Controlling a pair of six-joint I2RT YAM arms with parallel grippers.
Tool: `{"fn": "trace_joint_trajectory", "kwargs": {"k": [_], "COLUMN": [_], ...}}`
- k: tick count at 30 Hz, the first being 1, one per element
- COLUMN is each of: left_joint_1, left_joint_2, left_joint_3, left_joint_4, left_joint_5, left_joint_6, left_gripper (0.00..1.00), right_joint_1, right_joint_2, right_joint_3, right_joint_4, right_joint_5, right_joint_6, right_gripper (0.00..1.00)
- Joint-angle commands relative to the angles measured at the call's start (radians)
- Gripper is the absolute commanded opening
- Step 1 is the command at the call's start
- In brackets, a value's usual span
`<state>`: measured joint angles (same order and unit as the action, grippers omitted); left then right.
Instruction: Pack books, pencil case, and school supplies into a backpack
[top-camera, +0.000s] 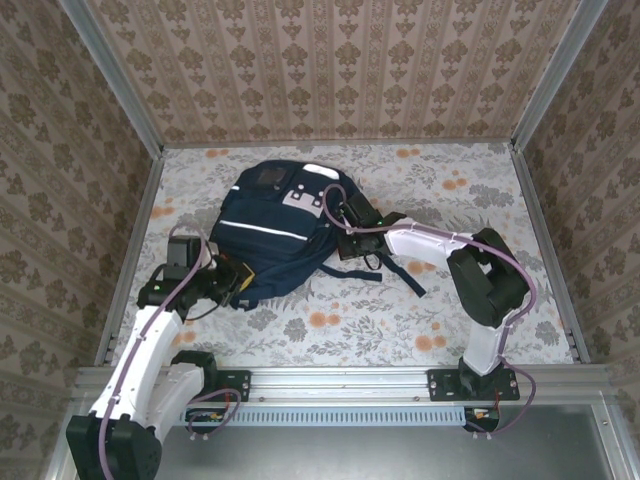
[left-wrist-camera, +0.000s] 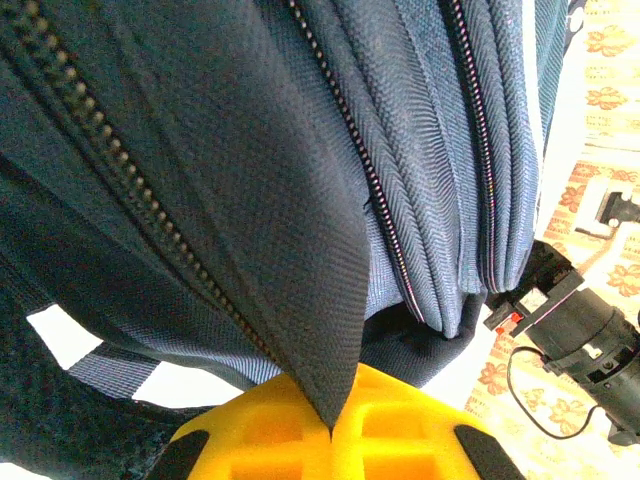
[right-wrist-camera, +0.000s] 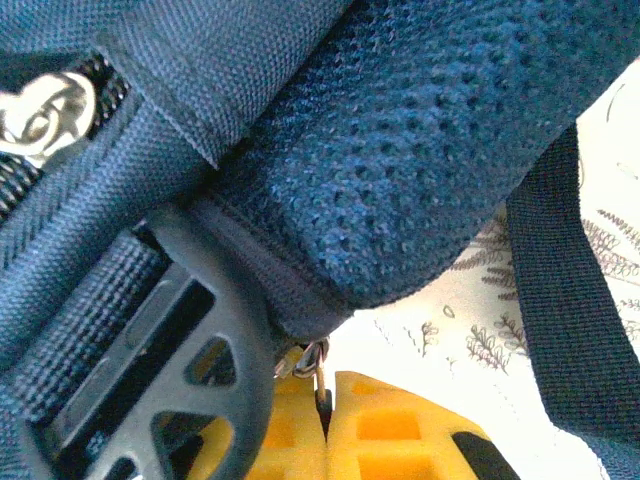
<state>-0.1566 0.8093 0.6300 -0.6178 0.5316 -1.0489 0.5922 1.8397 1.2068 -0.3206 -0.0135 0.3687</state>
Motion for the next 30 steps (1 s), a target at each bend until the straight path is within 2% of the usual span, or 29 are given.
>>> {"fn": "trace_joint_trajectory", "kwargs": {"k": [1, 3, 5, 10, 13, 14, 16, 18, 19, 21, 22, 25, 26, 29, 30], "left_joint_1": [0.004, -0.031, -0.102, -0.383, -0.517, -0.541, -0.573, -0.582, -0.585, -0.59, -0.59, -0.589, -0.588, -0.578, -0.568], "left_joint_2": [-0.014, -0.005, 0.005, 0.075, 0.145, 0.166, 0.209, 0.239, 0.25, 0.271, 0.277, 0.304, 0.312, 0.349, 0.36], "left_joint_3": [0.072, 0.084, 0.098, 0.128, 0.155, 0.165, 0.183, 0.204, 0.214, 0.24, 0.258, 0.328, 0.357, 0.483, 0.519], "left_joint_4": [0.028, 0.042, 0.055, 0.135, 0.171, 0.172, 0.176, 0.168, 0.16, 0.136, 0.114, 0.0, -0.042, -0.231, -0.289], "left_joint_5": [-0.004, -0.007, -0.043, -0.17, -0.239, -0.25, -0.256, -0.259, -0.262, -0.27, -0.279, -0.343, -0.37, -0.546, -0.616], "left_joint_6": [0.032, 0.009, -0.016, -0.114, -0.143, -0.145, -0.143, -0.131, -0.122, -0.098, -0.079, -0.004, 0.025, 0.12, 0.159], "left_gripper": [0.0, 0.0, 0.0, 0.0, 0.0, 0.0, 0.0, 0.03, 0.22, 0.53, 0.65, 0.82, 0.84, 0.99, 1.0], "right_joint_1": [-0.124, -0.141, -0.158, -0.206, -0.224, -0.226, -0.228, -0.228, -0.229, -0.228, -0.228, -0.229, -0.229, -0.229, -0.228], "right_joint_2": [0.039, 0.042, 0.042, 0.065, 0.076, 0.079, 0.075, 0.052, 0.032, -0.014, -0.047, -0.16, -0.203, -0.36, -0.415], "right_joint_3": [0.034, 0.051, 0.07, 0.134, 0.165, 0.173, 0.183, 0.173, 0.161, 0.134, 0.116, 0.044, 0.016, -0.086, -0.125], "right_joint_4": [-0.08, -0.086, -0.092, -0.122, -0.134, -0.135, -0.138, -0.128, -0.124, -0.118, -0.112, -0.099, -0.093, -0.061, -0.048], "right_joint_5": [0.23, 0.223, 0.216, 0.187, 0.176, 0.175, 0.171, 0.157, 0.154, 0.15, 0.147, 0.15, 0.154, 0.194, 0.22], "right_joint_6": [0.012, 0.006, 0.0, 0.0, -0.008, -0.01, -0.015, -0.015, -0.006, 0.01, 0.016, 0.032, 0.034, 0.033, 0.029], "right_gripper": [0.0, 0.0, 0.0, 0.0, 0.01, 0.06, 0.31, 0.34, 0.36, 0.43, 0.49, 0.6, 0.64, 0.8, 0.88]}}
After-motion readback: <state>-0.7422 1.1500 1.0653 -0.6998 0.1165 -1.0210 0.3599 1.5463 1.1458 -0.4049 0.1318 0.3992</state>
